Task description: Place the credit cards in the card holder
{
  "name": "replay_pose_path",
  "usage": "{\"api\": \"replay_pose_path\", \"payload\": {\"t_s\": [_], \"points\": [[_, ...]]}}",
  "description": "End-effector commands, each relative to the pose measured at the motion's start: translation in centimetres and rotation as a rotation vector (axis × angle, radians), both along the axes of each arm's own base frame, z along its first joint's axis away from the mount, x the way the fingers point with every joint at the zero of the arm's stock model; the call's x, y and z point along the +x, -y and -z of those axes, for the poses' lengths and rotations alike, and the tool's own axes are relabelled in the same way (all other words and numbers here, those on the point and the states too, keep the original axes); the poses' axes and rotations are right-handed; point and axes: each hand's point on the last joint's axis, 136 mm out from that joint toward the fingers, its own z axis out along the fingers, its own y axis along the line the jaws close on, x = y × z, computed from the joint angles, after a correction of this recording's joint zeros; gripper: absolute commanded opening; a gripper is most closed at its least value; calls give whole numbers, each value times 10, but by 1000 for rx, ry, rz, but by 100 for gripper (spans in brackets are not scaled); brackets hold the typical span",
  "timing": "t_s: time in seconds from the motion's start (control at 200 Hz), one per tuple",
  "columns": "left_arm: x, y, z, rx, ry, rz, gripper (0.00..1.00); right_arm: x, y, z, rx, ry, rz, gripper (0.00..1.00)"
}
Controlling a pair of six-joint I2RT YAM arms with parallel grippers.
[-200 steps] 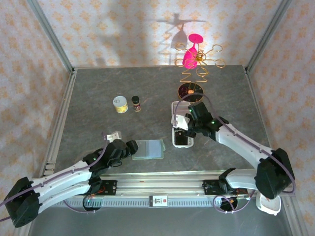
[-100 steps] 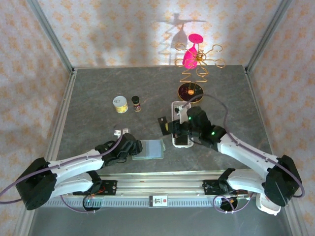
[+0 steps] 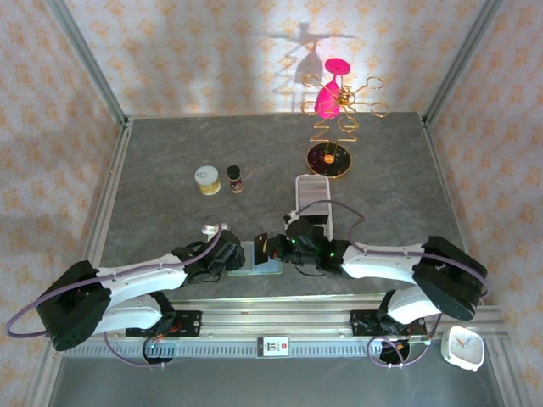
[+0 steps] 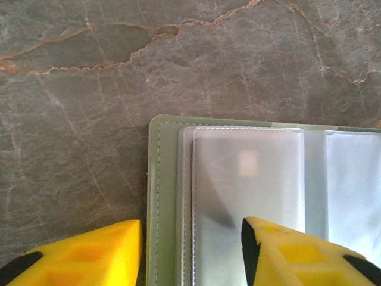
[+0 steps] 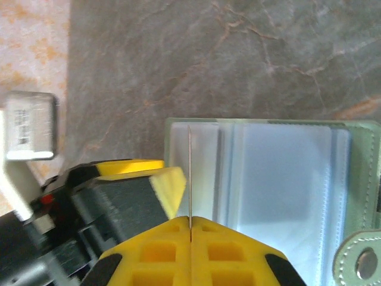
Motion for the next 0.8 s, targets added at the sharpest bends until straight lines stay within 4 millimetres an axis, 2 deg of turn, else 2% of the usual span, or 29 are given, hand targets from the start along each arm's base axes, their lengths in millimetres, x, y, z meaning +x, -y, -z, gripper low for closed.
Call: {"api": "replay_pose_path", "payload": {"t_s": [0.0,0.18,0.435,0.796], "points": [[-4,-9,8,55,-4,6,47,13,-5,0,40,-9,116,0],[-6,-10,13,54,-12,14,42,12,-13,10,20,-18,119,0],[-9,-12,18,65,-18,21,36,15,-13,20,-4,-8,127,0],[-11,-12,19,52,-18,19,34,9,-17,36,-13,-36,97,0]]}}
